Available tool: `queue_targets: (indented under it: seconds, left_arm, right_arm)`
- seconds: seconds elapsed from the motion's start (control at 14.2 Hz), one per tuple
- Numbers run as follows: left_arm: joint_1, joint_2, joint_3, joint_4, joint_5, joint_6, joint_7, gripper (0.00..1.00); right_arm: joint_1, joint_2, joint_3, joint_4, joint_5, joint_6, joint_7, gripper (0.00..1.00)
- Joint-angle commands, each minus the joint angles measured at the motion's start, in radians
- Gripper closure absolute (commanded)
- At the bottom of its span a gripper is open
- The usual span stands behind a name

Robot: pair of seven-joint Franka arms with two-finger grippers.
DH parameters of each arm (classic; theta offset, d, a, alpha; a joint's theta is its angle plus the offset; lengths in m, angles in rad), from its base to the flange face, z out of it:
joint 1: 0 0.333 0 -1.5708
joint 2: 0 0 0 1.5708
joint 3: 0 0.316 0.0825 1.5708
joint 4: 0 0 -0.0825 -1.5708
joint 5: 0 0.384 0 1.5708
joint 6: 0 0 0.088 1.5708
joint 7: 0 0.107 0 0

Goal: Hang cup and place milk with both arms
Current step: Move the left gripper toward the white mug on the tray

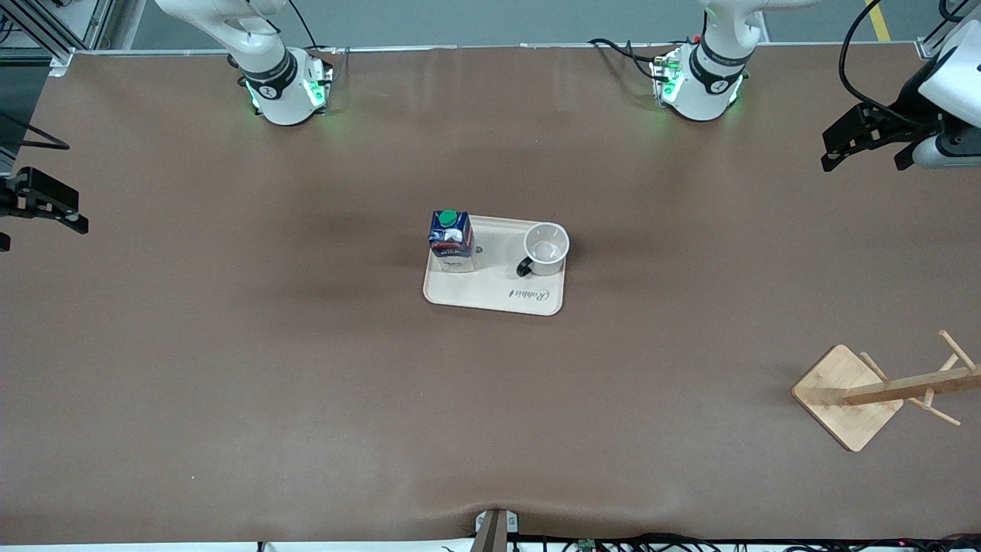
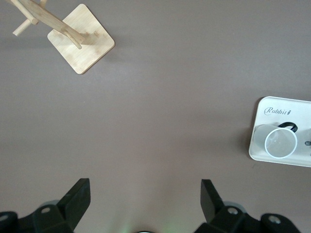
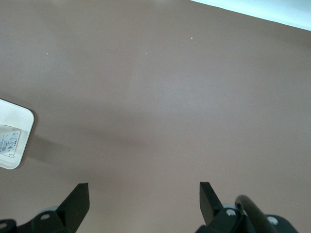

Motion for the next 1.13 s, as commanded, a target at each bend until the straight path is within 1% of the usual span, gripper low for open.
queue_targets:
  seconds: [0.0,0.14,0.42,0.49,0.56,0.63,0.77,0.92,1.06]
  left_arm:
    - [0.003,0.008,-0.003,0.023,0.018,-0.020,0.008,0.00]
    - [0.001,0.016,-0.004,0.025,0.018,-0.020,0.008,0.00]
    - [-0.010,0.066,-0.012,0.033,0.015,-0.019,0.014,0.00]
    - [-0.017,0.080,-0.024,0.027,0.017,-0.017,0.020,0.00]
    - [-0.026,0.103,-0.056,0.025,0.017,-0.014,0.052,0.00]
    - [-0.036,0.131,-0.073,0.026,0.017,-0.003,0.084,0.00]
    - [-0.060,0.174,-0.119,0.013,0.018,0.041,0.092,0.00]
    - [-0.091,0.246,-0.151,0.000,0.021,0.102,0.094,0.00]
    - [-0.144,0.304,-0.173,-0.036,0.070,0.194,0.094,0.00]
  right_arm:
    - [-0.007,-0.028,0.004,-0.030,-0.004,0.010,0.010,0.00]
    - [-0.010,-0.028,0.004,-0.030,-0.002,0.010,0.010,0.00]
    - [-0.012,-0.028,0.004,-0.030,0.000,0.010,0.010,0.00]
    - [-0.012,-0.028,0.004,-0.030,0.000,0.010,0.010,0.00]
    - [-0.012,-0.028,0.004,-0.030,0.000,0.010,0.010,0.00]
    - [-0.012,-0.028,0.004,-0.030,0.000,0.010,0.010,0.00]
    - [-0.012,-0.025,0.004,-0.030,-0.002,0.010,0.011,0.00]
    - [-0.013,-0.025,0.004,-0.030,-0.002,0.010,0.011,0.00]
    - [-0.013,-0.025,0.004,-0.030,-0.002,0.010,0.010,0.00]
